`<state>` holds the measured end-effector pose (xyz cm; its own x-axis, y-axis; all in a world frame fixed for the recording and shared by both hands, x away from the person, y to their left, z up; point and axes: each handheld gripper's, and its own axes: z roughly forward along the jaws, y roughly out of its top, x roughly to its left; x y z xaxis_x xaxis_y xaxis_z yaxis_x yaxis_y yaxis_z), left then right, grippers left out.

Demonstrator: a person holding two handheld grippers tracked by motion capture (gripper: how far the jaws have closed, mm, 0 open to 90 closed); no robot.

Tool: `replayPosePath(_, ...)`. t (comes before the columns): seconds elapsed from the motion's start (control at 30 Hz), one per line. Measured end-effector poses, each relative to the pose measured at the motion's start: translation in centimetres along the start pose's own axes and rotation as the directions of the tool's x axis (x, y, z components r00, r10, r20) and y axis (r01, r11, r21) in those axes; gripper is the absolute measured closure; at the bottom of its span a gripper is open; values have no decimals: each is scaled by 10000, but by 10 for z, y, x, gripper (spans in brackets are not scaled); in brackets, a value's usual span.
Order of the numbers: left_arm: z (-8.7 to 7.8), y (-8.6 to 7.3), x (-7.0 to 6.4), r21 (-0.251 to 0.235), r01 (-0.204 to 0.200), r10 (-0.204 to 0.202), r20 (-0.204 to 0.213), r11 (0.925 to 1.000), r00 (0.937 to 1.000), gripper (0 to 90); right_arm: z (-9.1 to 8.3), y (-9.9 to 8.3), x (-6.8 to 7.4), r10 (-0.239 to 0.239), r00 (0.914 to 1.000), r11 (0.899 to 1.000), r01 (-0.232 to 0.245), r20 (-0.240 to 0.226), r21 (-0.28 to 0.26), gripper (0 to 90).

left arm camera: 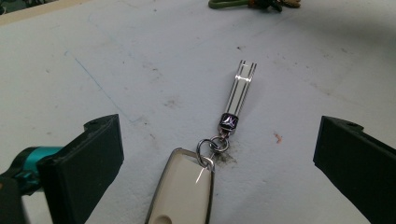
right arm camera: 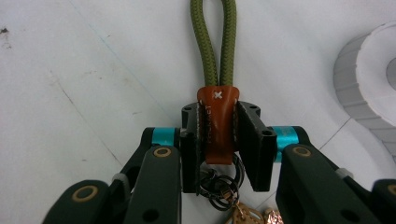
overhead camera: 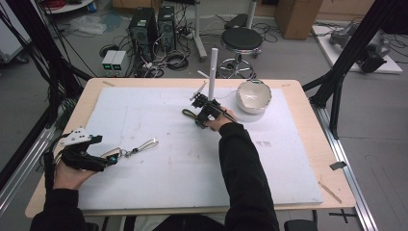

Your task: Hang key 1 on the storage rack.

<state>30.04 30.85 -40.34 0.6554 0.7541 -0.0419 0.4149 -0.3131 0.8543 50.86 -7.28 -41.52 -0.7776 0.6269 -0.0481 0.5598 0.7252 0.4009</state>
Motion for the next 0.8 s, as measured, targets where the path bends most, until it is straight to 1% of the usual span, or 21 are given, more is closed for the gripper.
replayPosePath(0.07,0,0,0,-12,-1,1,-5,10000,10000,20,-1,0,0,64,10000,10000,-64,-58,-35,717)
replayPosePath(0.13,0,0,0,-7,-28,28,-13,10000,10000,20,-3,-1,-1,-22,10000,10000,21,-65,-35,718)
replayPosePath(0.27,-1,0,0,-33,-5,5,-1,10000,10000,20,-7,-1,-1,79,9999,9999,-81,-137,-120,719)
replayPosePath(0.47,0,0,1,-20,23,-23,9,10000,10000,21,-12,-2,-2,74,9998,9998,-77,-173,-197,720)
replayPosePath(0.57,0,-1,1,12,52,-52,7,10000,10000,20,-19,-3,-3,64,9996,9996,-71,-263,-264,720)
replayPosePath(0.73,0,-1,1,0,58,-58,9,10000,10000,20,-26,-5,-3,15,9996,9997,-22,-276,-244,720)
replayPosePath(0.77,0,-1,1,9,68,-68,16,10000,10000,21,-30,-6,-3,114,9993,9993,-126,-348,-341,720)
replayPosePath(0.8,0,-1,1,-4,100,-100,11,9999,9999,21,-30,-6,-3,114,9993,9993,-126,-348,-341,720)
